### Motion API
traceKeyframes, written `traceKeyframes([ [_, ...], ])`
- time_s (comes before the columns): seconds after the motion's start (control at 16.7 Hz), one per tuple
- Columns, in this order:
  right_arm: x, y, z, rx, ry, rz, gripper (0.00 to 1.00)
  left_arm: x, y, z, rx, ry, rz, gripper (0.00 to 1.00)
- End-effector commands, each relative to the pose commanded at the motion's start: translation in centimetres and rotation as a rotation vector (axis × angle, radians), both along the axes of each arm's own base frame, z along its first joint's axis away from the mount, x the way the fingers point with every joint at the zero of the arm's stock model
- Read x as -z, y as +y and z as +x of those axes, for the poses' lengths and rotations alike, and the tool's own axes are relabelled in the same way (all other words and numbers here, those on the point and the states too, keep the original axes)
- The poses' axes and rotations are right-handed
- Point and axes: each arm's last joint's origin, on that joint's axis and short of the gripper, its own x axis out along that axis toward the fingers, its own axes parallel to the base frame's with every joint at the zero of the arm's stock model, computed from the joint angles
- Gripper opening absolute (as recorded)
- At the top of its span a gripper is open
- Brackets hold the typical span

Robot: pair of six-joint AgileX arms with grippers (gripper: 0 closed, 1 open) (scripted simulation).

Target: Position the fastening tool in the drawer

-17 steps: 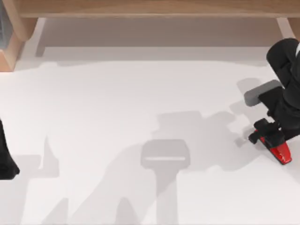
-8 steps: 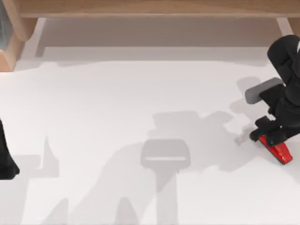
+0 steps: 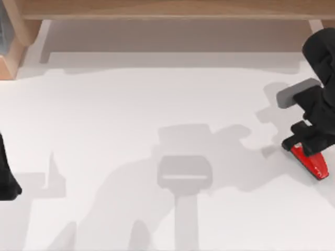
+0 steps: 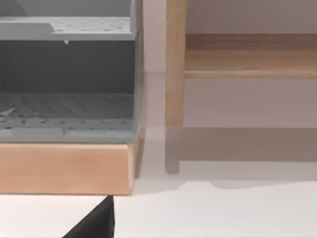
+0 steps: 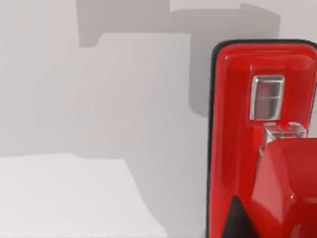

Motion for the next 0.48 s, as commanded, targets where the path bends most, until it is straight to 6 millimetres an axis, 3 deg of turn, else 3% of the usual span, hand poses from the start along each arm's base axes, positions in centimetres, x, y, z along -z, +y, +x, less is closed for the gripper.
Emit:
traceKeyframes([
  [0.18,-1.2,0.0,0.3,0.006,-0.043,0.01,0.0,0.0,0.0,0.0,0.0,0.0,0.0,1.0],
  [0.48,-8.0,-0.8,2.3,0.074,-0.263,0.053,0.0,0.0,0.0,0.0,0.0,0.0,0.0,1.0],
])
